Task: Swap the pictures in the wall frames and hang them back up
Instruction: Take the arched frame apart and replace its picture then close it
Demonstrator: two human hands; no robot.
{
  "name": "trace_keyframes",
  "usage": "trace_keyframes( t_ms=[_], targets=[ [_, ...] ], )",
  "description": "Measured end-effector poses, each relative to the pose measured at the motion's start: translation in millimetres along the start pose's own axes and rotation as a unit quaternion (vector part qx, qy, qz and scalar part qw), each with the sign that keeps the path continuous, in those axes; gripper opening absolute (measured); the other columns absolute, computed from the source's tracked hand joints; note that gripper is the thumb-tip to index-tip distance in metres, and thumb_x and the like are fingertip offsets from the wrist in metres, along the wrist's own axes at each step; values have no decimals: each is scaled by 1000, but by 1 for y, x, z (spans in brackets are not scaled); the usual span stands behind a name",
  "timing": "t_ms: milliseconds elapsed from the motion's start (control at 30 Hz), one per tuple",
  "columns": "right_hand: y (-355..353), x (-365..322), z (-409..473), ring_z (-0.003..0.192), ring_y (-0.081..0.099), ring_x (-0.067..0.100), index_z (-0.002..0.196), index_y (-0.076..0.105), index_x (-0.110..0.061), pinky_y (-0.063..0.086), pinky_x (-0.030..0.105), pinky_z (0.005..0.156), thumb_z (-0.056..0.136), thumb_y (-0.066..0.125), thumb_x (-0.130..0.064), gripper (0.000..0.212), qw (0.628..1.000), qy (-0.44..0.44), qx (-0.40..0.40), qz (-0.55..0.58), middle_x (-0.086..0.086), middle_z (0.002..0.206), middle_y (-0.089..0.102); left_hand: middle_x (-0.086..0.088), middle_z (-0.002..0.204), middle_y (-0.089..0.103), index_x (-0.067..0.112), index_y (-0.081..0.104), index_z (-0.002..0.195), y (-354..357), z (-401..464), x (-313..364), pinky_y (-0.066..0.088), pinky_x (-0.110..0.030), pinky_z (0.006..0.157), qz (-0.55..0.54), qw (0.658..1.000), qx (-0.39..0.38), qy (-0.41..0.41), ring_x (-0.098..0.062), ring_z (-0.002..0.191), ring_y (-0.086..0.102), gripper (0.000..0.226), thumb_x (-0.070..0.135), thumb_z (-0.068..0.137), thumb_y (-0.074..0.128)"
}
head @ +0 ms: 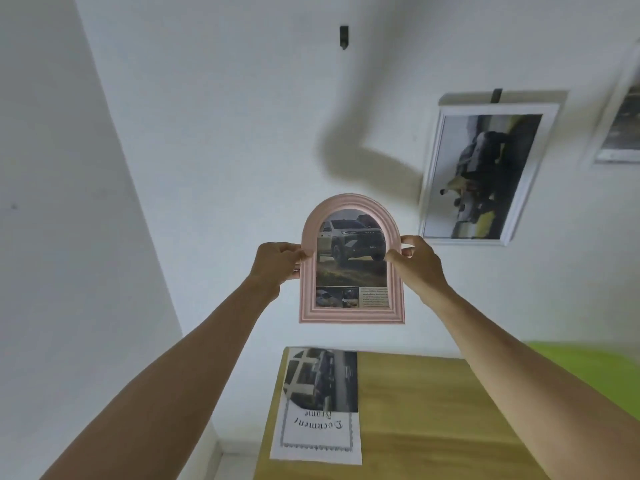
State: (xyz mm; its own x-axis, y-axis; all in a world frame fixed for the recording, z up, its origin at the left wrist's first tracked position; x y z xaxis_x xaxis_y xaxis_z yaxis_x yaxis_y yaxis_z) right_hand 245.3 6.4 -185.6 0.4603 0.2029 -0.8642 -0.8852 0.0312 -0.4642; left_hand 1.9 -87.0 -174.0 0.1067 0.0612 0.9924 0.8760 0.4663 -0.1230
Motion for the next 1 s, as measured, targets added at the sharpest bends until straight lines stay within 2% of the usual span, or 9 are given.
trace_keyframes(
  t_ms=[133, 233, 300, 400, 500, 567, 733, 867, 1000],
  targets=[
    [6, 57, -45, 104, 61, 20, 139, 42, -22, 51, 30, 84, 87, 68, -32, 59, 995, 85, -50, 1, 3, 126, 60, -5, 92, 70, 9, 70, 89, 14, -29, -49, 51, -21, 62, 29, 1000, -1, -7, -20, 84, 67, 11, 17, 84, 76],
    [9, 88, -73, 113, 61, 24, 142, 38, -22, 51, 37, 96, 83, 71, -38, 69, 988, 134, -76, -19, 6, 134, 58, -2, 92, 70, 12, 72, 94, 20, -47, -83, 56, -27, 72, 84, 996, -4, 8, -20, 85, 67, 15, 22, 84, 76],
    [14, 96, -89, 118, 58, 25, 145, 35, -20, 47, 32, 92, 86, 68, -38, 70, 984, 148, -90, -42, 7, 140, 54, -1, 94, 72, 11, 72, 102, 22, -58, -103, 58, -30, 76, 122, 992, -8, 16, -20, 83, 68, 23, 24, 83, 76],
    [27, 98, -105, 104, 60, 17, 145, 34, -22, 44, 32, 92, 90, 64, -42, 66, 983, 144, -107, -31, 5, 139, 54, 0, 97, 72, 9, 71, 110, 28, -77, -122, 58, -31, 77, 160, 987, -4, 34, -17, 82, 68, 33, 27, 83, 76],
    [44, 92, -113, 106, 64, 18, 140, 39, -26, 52, 41, 97, 87, 63, -50, 63, 984, 127, -123, 16, 1, 127, 62, 7, 88, 70, 13, 71, 102, 38, -94, -130, 55, -27, 75, 198, 978, 6, 61, -11, 76, 66, 23, 26, 84, 75],
    [54, 84, -117, 100, 68, 18, 135, 44, -25, 59, 40, 88, 89, 61, -48, 55, 983, 119, -126, 54, 2, 117, 64, 10, 84, 72, 21, 69, 93, 46, -106, -135, 49, -18, 66, 214, 974, 9, 74, -3, 71, 64, 11, 27, 84, 72],
    [68, 72, -127, 95, 70, 20, 116, 50, -21, 62, 38, 78, 79, 71, -48, 50, 974, 148, -121, 119, 5, 109, 66, 11, 80, 70, 22, 66, 85, 72, -134, -146, 52, -28, 70, 229, 965, 6, 125, -6, 75, 65, 14, 35, 87, 64],
    [59, 90, -125, 92, 70, 24, 125, 51, -14, 61, 44, 78, 82, 66, -23, 46, 980, 162, -80, 86, 3, 106, 67, 10, 91, 65, 19, 63, 90, 97, -139, -164, 53, -40, 73, 263, 949, -32, 174, -13, 82, 63, 18, 37, 89, 65],
    [36, 115, -120, 85, 72, 26, 118, 59, -15, 63, 41, 71, 85, 54, -5, 34, 968, 201, -86, 126, 7, 99, 69, 9, 105, 64, 20, 66, 108, 117, -134, -177, 53, -40, 78, 301, 923, -96, 221, -16, 89, 64, 31, 46, 91, 60]
  ],
)
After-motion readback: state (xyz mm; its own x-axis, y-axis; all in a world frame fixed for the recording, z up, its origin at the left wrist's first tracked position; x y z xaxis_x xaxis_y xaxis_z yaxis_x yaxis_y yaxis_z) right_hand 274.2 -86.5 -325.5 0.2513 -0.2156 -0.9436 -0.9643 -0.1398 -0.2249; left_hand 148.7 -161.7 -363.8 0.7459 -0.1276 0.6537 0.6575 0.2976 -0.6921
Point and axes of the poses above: each hand's wrist, its own z-axis towards the middle knuckle, its own y-axis out of the palm, x = y × z, the point moved 3 cm from there along z, towards the middle knuckle
